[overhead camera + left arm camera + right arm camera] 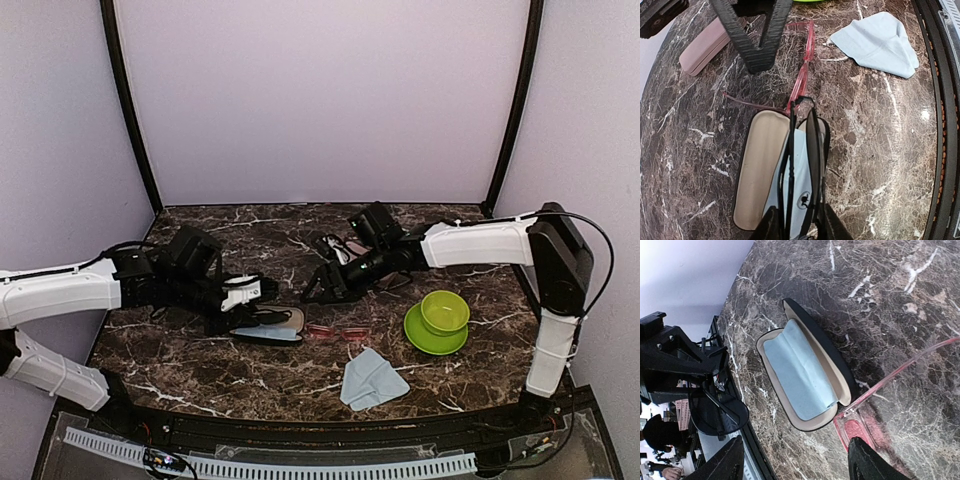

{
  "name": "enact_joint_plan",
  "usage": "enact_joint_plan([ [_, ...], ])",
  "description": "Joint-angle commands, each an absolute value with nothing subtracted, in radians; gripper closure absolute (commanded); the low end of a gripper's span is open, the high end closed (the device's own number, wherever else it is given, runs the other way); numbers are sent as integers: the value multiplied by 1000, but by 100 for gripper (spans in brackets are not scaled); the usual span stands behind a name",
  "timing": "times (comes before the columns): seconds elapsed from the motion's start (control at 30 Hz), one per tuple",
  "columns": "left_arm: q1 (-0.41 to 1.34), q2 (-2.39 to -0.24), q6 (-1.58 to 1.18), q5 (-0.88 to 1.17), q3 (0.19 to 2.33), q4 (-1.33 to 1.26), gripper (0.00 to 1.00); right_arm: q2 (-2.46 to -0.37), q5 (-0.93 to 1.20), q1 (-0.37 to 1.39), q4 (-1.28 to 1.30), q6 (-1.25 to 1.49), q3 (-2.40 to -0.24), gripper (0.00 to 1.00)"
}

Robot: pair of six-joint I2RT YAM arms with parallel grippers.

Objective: Organize the sunglasses
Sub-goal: Pass from the right arm to the left, then place the sunglasses in the sunglasses case.

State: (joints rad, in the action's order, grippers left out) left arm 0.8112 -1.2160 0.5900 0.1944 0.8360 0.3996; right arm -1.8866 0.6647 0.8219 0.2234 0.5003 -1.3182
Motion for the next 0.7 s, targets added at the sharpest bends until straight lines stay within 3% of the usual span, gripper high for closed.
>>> enact_joint_plan([
  [0.0, 757, -1253, 594, 284, 874, 434, 72, -1859, 572, 822, 241, 454, -1305, 29],
  [0.67, 695, -1621, 731, 418, 1193, 750, 72, -1740, 575, 821, 137, 417, -1159, 30],
])
